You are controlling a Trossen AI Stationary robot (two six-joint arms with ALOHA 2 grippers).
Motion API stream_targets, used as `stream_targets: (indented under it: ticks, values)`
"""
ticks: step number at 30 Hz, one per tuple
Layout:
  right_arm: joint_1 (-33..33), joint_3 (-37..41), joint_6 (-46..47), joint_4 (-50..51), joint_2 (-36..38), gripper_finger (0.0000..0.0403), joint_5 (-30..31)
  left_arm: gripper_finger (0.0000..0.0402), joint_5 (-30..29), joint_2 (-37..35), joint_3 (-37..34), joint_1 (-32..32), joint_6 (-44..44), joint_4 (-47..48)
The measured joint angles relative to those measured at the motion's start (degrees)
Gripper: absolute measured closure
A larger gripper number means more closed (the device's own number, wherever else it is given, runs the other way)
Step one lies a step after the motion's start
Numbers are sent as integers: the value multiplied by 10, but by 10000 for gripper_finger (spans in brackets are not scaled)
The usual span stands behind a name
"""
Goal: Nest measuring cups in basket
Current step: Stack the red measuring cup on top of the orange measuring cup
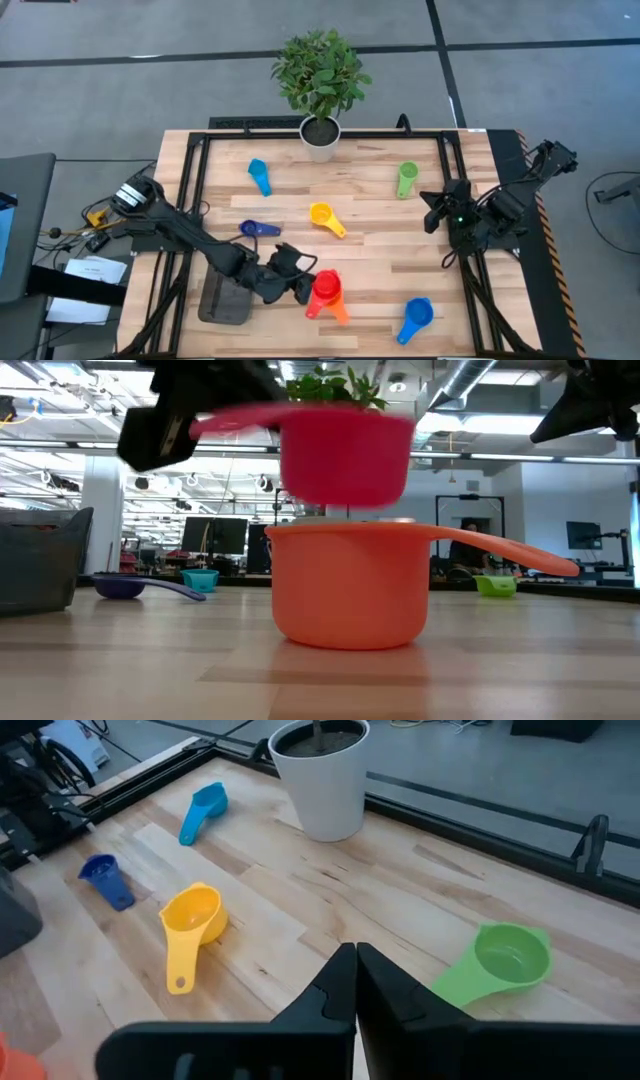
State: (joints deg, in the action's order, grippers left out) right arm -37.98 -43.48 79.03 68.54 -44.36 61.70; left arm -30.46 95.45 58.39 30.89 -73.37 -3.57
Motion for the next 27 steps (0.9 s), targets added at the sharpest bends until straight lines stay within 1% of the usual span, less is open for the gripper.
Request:
stream_targets:
  ticks: [5, 8, 12, 19, 21, 24, 25, 27]
  values:
    - [0, 0, -11, 0, 0, 372, -1, 400, 2, 22, 0, 7, -39, -9]
    - [0, 0, -11, 0, 0, 373, -1, 386, 0, 23, 0, 7, -49, -6]
    - [0, 0, -11, 0, 0, 375, -1, 353, -5, 23, 0, 7, -60, -7]
    - [0, 0, -11, -1, 0, 366, -1, 276, 6, 22, 0, 7, -64, -4]
    - [0, 0, -10, -3, 0, 365, -1, 258, 15, 18, 0, 6, -30, -4]
    - [0, 0, -10, -17, -2, 366, -4, 242, 44, 1, 0, 4, 54, -5]
    - [0, 0, -10, -25, -6, 367, -6, 241, 54, -6, 0, 4, 91, -4]
    - [0, 0, -14, -42, -21, 370, -12, 242, 75, -21, 0, 7, 195, 6]
